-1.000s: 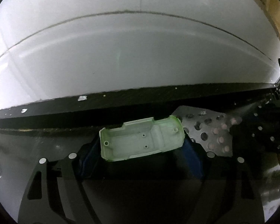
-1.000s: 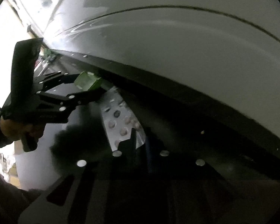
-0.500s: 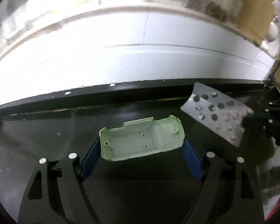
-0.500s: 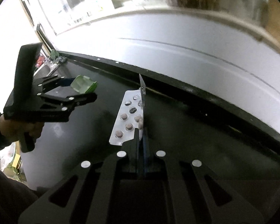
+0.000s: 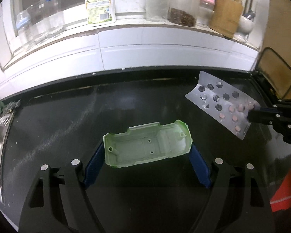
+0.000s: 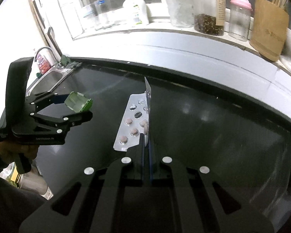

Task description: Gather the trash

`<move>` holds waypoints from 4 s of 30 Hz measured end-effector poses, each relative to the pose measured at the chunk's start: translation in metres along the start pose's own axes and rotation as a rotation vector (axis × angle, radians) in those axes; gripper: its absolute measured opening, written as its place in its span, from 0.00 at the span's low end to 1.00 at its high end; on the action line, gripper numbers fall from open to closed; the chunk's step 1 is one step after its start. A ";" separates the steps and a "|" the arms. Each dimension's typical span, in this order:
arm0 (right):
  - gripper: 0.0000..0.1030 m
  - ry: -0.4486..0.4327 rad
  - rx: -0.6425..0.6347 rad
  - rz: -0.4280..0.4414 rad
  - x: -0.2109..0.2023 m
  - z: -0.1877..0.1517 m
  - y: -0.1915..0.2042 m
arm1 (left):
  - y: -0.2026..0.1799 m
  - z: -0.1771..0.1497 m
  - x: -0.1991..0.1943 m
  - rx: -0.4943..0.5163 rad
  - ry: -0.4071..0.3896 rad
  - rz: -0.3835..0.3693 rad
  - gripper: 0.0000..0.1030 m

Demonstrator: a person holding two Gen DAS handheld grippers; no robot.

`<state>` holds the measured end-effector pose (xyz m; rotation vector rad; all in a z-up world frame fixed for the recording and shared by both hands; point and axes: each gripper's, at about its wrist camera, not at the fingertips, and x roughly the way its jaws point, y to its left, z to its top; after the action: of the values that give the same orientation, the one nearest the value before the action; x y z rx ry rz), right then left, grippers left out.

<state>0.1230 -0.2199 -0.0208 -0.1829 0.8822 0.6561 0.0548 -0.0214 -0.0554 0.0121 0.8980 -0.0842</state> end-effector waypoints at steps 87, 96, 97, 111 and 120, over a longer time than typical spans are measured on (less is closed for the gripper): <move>0.81 0.303 -0.514 0.405 0.134 -0.037 0.534 | 0.314 -0.374 -0.196 -0.817 0.060 0.414 0.93; 0.88 0.102 -0.150 0.154 0.046 -0.013 0.370 | 0.283 -0.276 -0.183 -0.649 0.045 0.265 0.93; 0.88 0.082 -0.104 0.116 0.035 -0.014 0.348 | 0.272 -0.257 -0.179 -0.605 0.036 0.238 0.93; 0.88 -0.084 0.381 -0.392 -0.115 -0.092 0.085 | 0.081 -0.071 -0.104 -0.211 0.048 0.017 0.93; 0.88 -0.095 0.414 -0.393 -0.143 -0.116 0.037 | 0.013 -0.046 -0.088 -0.120 0.065 0.020 0.93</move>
<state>-0.0403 -0.3030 0.0187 0.0486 0.8412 0.1087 -0.0345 -0.0002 -0.0154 -0.0880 0.9669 -0.0115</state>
